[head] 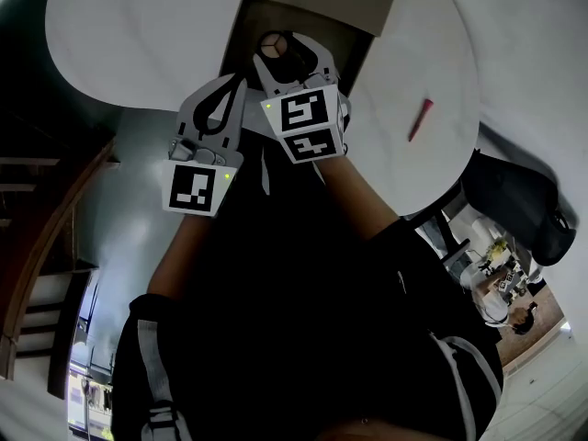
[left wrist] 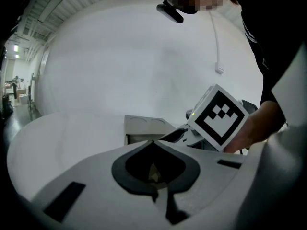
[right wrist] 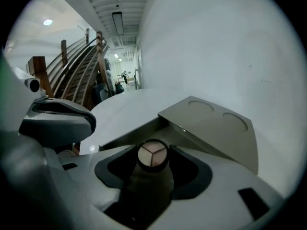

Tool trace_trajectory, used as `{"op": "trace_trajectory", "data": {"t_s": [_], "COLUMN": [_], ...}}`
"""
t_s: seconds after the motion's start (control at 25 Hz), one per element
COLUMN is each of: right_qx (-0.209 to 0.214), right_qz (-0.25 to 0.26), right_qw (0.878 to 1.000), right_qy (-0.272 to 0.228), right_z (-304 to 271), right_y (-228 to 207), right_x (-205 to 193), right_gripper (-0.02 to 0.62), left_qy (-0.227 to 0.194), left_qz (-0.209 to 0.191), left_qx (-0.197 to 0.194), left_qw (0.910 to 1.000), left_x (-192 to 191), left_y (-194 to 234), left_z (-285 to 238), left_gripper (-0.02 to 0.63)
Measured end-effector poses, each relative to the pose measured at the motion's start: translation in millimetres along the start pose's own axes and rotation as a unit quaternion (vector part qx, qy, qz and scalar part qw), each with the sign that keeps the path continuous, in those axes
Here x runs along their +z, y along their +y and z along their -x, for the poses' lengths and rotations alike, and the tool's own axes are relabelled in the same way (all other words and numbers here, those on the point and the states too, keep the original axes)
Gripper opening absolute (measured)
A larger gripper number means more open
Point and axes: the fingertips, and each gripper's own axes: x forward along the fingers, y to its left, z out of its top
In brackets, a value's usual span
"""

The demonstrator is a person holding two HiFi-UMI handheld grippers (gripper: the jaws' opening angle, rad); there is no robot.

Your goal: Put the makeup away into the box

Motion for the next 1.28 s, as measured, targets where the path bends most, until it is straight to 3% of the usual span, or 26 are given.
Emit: {"op": "trace_trajectory", "data": {"t_s": [0.36,0.64,0.76,1.04,1.28], "right_qx": [0.016,0.019,0.024,-0.008,-0.031], "right_qz": [0.021,0.025,0.018,0.022,-0.013], "right_qw": [0.998,0.998,0.998,1.000,0.996], "right_qy": [0.056,0.063,0.058,-0.003,-0.078], "right_z": [-20,-23,-22,16,69], "right_y": [12,13,14,3,-17], "right_x": [-24,-26,-26,-8,8], "right_gripper": [0.230,0.232,0.282,0.281,0.094], "left_qy": [0.003,0.004,0.001,-0.014,-0.038], "left_qz": [0.003,0.003,0.001,-0.013,-0.041], "left_qx": [0.007,0.006,0.005,0.002,-0.009], "left_qw": [1.0000,1.0000,1.0000,0.9998,0.9984], "left_x": [-6,-4,-2,12,35], "left_y": [12,8,4,-13,-42], "left_z": [3,5,4,7,7], "left_gripper": [0.008,0.008,0.008,0.008,0.008]}}
